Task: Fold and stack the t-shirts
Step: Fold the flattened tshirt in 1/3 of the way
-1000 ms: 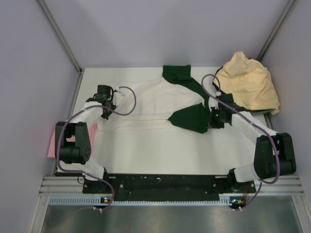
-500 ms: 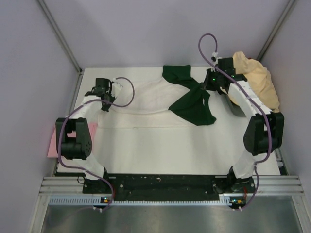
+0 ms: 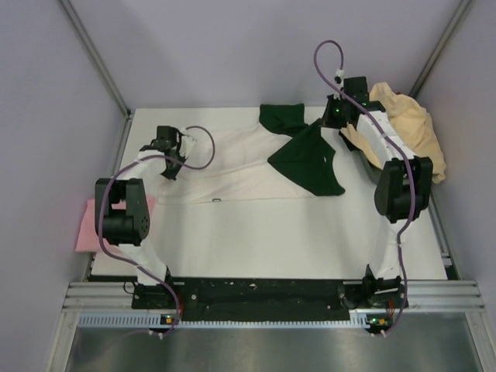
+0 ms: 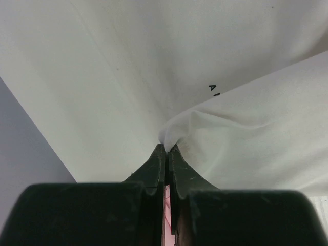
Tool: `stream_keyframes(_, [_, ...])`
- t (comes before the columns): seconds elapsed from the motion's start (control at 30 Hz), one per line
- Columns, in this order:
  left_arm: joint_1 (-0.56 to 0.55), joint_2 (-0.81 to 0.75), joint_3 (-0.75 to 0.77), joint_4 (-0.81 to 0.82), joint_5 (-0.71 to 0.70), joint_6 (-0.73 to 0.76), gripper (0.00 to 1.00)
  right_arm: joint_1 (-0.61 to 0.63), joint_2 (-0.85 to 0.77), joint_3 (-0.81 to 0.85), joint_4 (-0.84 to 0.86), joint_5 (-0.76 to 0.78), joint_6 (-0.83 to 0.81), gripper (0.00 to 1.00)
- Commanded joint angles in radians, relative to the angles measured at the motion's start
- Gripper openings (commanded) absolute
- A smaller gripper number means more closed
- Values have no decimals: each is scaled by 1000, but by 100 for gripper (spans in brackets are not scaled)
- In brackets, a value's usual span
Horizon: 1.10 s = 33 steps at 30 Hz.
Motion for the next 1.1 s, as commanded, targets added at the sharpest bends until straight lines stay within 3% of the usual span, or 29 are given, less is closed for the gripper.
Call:
stream_keyframes(0.0, [9,21,37,42,-42,-20,4,-17,48,85,30,-3,-6,0])
stream_keyframes(0.23, [20,51,55,123,-175,-31,16,-17,142,137,69,-31,20,0])
stream_keyframes(0.33, [26,73,79,170,-217,-23,26,-17,182,170,72,-36,31,0])
stream_keyframes(0.5, [104,154,231,108,-214,-57,27,-17,229,213,92,-19,71,0])
stream_keyframes(0.63, [113,147,287,23,-128,-46,18,-15,263,254,115,10,141,0])
stream_keyframes(0.73, [93,44,203,5,60,27,22,-5,286,308,112,39,186,19])
stream_keyframes(0.9, [61,-120,20,-121,286,268,48,29,254,375,-49,188,65,64])
stream_keyframes(1.0, [61,-185,-90,-150,311,382,52,46,165,331,-170,268,-36,69])
stream_keyframes(1.07, [59,-206,-144,-162,314,441,55,49,55,191,-195,303,-72,69])
